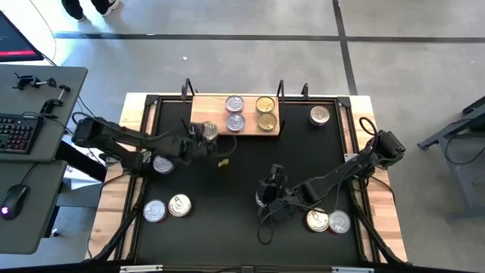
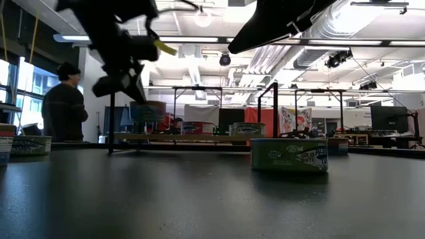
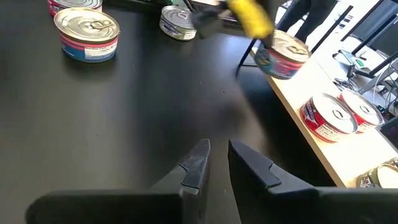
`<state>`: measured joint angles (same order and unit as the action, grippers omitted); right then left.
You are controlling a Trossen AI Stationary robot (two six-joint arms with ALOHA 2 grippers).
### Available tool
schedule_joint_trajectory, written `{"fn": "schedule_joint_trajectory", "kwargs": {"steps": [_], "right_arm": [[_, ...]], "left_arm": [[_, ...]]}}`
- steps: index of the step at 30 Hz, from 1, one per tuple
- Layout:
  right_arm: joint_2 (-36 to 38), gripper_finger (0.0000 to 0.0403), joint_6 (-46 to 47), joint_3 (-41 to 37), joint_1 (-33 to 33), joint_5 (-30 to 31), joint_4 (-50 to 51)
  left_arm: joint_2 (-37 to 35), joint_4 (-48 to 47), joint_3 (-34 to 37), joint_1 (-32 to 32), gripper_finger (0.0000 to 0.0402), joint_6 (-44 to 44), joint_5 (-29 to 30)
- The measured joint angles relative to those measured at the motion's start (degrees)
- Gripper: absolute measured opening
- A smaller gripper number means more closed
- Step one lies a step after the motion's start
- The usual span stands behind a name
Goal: Stack canned seafood by type on shelf
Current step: Put the blue tuna can on the shelf
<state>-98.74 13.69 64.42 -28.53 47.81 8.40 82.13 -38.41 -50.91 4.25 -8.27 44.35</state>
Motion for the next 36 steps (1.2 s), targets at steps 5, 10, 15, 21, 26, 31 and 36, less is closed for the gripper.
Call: {"fn": "schedule_joint_trajectory", "kwargs": {"steps": [5,10,15,21,26,31,36], "right_arm": [[0.00,0.0048,0.00,0.00,0.00,0.00,0.00],[0.00,0.0048,0.00,0.00,0.00,0.00,0.00],[0.00,0.0048,0.01,0.00,0.00,0.00,0.00],[0.00,0.0048,1.07,0.00,0.00,0.00,0.00],[0.00,0.0048,1.09,0.00,0.00,0.00,0.00],[0.00,0.0048,1.33,0.00,0.00,0.00,-0.02],[0.00,0.0048,1.49,-0.02,0.00,0.00,0.01]], "left_arm": [[0.37,4.97,-0.03,-9.96,0.0000,-7.97,-8.08],[1.51,10.72,-0.05,-16.52,0.0000,-15.52,-10.24],[2.33,13.67,-0.05,-21.59,0.0000,-20.30,-10.25],[3.58,15.24,-0.05,-26.45,0.0000,-23.13,-13.27],[5.00,16.86,-0.09,-29.02,0.0000,-25.59,-14.09],[6.10,18.95,-0.11,-30.81,0.0005,-26.05,-13.96],[6.21,19.64,-0.14,-32.02,0.0015,-26.03,-14.06]]}}
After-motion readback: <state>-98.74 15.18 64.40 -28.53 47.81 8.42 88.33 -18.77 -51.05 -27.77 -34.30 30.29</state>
